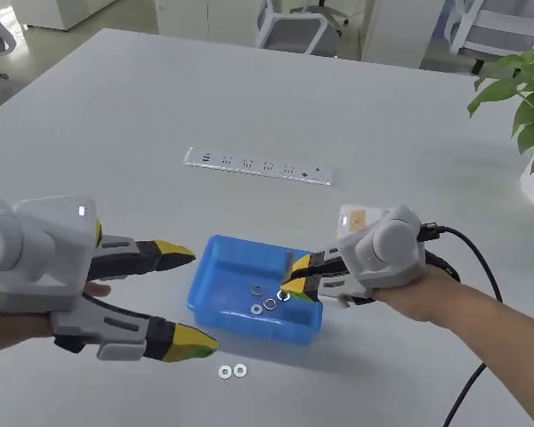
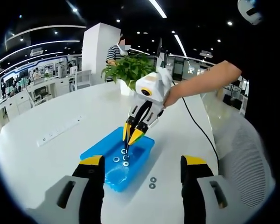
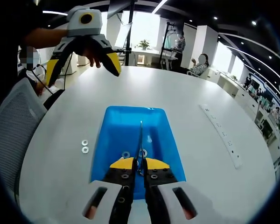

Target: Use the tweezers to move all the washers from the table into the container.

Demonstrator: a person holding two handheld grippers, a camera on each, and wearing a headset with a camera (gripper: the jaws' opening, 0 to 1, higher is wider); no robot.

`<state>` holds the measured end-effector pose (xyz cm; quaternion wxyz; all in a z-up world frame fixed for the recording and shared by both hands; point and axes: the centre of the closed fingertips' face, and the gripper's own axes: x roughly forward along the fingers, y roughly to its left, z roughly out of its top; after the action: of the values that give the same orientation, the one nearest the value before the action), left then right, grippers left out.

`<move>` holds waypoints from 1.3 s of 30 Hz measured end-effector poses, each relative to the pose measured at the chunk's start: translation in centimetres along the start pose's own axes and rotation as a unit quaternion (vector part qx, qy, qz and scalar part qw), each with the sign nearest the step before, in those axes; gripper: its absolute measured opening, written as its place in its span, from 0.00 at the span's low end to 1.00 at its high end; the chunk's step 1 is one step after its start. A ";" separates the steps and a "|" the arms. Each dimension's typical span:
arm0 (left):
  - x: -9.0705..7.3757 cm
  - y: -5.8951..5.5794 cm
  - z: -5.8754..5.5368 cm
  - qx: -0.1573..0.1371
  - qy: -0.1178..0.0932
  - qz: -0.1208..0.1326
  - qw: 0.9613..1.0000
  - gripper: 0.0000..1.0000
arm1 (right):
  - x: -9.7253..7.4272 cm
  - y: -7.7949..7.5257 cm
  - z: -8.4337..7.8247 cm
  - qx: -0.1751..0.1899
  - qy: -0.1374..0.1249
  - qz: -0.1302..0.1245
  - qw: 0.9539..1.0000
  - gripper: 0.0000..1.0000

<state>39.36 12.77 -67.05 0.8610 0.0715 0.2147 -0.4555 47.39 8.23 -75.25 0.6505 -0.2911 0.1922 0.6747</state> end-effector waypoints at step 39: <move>8.0 2.1 3.0 0.128 0.025 -0.060 0.990 0.20 | 0.0 0.1 0.0 -0.021 -0.002 0.007 1.000 0.07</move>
<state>45.91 7.02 -67.98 0.8102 0.1795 0.1802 -0.5281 47.28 8.23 -75.32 0.6399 -0.3022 0.1784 0.6836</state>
